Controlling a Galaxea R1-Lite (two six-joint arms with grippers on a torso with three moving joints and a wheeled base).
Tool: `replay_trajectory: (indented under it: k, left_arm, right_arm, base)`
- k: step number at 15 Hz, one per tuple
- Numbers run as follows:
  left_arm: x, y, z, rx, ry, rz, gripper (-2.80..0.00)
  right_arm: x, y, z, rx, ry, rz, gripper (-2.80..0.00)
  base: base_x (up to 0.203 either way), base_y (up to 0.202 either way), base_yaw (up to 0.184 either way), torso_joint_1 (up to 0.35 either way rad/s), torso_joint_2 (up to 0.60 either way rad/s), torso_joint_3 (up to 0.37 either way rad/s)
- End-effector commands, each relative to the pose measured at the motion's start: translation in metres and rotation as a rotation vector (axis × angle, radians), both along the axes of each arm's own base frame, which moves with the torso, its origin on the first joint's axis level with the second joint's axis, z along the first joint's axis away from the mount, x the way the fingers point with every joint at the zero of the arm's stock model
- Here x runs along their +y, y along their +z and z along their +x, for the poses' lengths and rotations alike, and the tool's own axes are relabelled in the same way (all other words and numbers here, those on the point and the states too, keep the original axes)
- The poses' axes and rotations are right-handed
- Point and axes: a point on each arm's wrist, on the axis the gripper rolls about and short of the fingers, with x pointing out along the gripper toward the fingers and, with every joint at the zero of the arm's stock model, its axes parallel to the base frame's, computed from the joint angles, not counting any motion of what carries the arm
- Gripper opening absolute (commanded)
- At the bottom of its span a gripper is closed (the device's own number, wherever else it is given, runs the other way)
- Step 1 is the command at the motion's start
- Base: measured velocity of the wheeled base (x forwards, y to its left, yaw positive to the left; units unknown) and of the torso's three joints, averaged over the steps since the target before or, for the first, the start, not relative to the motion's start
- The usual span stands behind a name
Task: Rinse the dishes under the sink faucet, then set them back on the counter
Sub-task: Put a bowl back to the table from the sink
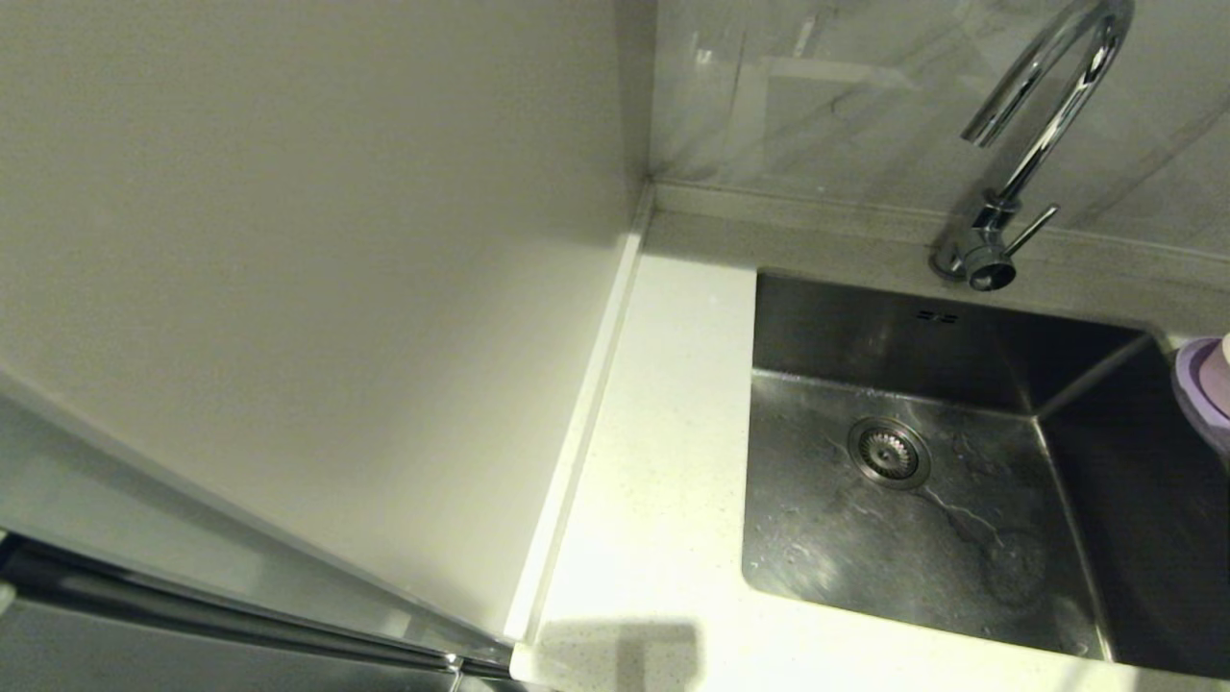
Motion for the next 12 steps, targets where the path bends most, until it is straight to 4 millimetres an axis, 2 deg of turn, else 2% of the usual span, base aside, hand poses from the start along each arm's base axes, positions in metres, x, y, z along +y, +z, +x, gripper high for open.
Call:
replay_trajectory:
  k: [1, 4, 7, 12]
  left_arm:
    - [0.000, -0.001, 0.000, 0.003, 0.002, 0.000, -2.80]
    - [0.000, -0.001, 0.000, 0.003, 0.000, 0.000, -2.80]
    - [0.000, -0.001, 0.000, 0.003, 0.000, 0.000, -2.80]
    - [0.000, -0.001, 0.000, 0.003, 0.000, 0.000, -2.80]
  right_arm:
    - [0.035, 0.013, -0.013, -0.048, 0.070, -0.043, -2.80]
    - [0.054, 0.014, -0.029, -0.070, 0.096, -0.061, -2.80]
    - [0.064, 0.021, -0.041, -0.107, 0.101, -0.090, -2.80]
    - [0.089, 0.036, -0.051, -0.138, -0.028, -0.167, -2.80]
  base:
    - [0.000, 0.000, 0.000, 0.000, 0.00, 0.000]
    - [0.000, 0.000, 0.000, 0.000, 0.00, 0.000]
    - [0.000, 0.000, 0.000, 0.000, 0.00, 0.000]
    - [0.000, 0.000, 0.000, 0.000, 0.00, 0.000]
